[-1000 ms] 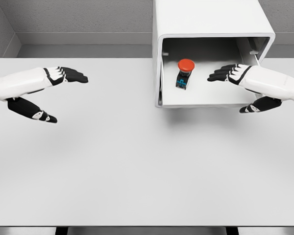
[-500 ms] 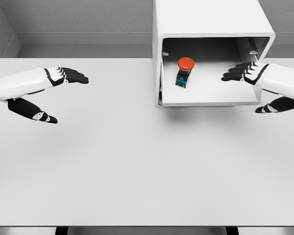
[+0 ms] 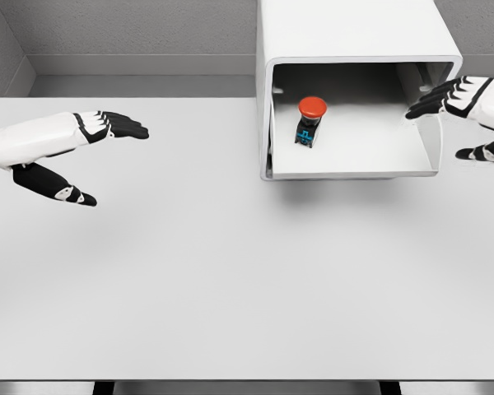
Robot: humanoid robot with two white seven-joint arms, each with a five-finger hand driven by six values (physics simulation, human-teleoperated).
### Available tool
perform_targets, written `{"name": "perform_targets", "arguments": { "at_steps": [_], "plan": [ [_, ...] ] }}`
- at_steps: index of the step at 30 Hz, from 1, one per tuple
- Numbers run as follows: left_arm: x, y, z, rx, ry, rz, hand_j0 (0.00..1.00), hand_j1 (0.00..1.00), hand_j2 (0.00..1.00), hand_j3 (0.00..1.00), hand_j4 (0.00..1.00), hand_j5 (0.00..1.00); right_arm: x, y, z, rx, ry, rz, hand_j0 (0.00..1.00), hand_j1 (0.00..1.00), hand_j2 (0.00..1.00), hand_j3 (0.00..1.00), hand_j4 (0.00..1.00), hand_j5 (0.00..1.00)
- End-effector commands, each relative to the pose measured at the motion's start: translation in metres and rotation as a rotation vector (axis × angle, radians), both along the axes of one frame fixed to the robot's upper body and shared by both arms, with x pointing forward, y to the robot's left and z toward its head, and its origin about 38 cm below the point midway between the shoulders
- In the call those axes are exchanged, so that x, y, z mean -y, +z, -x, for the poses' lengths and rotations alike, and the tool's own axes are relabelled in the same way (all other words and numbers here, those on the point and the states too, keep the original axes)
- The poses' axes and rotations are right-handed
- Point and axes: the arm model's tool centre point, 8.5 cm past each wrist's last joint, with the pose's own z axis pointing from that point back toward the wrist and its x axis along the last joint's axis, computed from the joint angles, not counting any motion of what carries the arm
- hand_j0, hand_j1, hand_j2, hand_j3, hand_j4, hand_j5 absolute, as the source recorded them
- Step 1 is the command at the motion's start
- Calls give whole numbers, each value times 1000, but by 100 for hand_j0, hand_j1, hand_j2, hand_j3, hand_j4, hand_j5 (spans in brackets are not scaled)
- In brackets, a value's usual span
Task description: Slide open multi-storey tabletop storage cabinets and put open load switch and slide close multi-storey tabletop storage cabinets
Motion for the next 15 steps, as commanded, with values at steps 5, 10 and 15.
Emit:
{"name": "perform_targets", "arguments": {
  "at_steps": [5,10,15],
  "plan": [
    [0,2,0,-2,3,9,100,100,100,100,100,100,14,8,1,25,-44,-15,82,82,82,82,82,82],
    [-1,2,-1,-1,4,10,100,100,100,100,100,100,25,7,2,17,-73,3,82,82,82,82,82,82],
    [0,1,-1,-1,3,13,100,100,100,100,100,100,39,3,1,6,-116,20,81,81,81,81,81,81]
  ]
}}
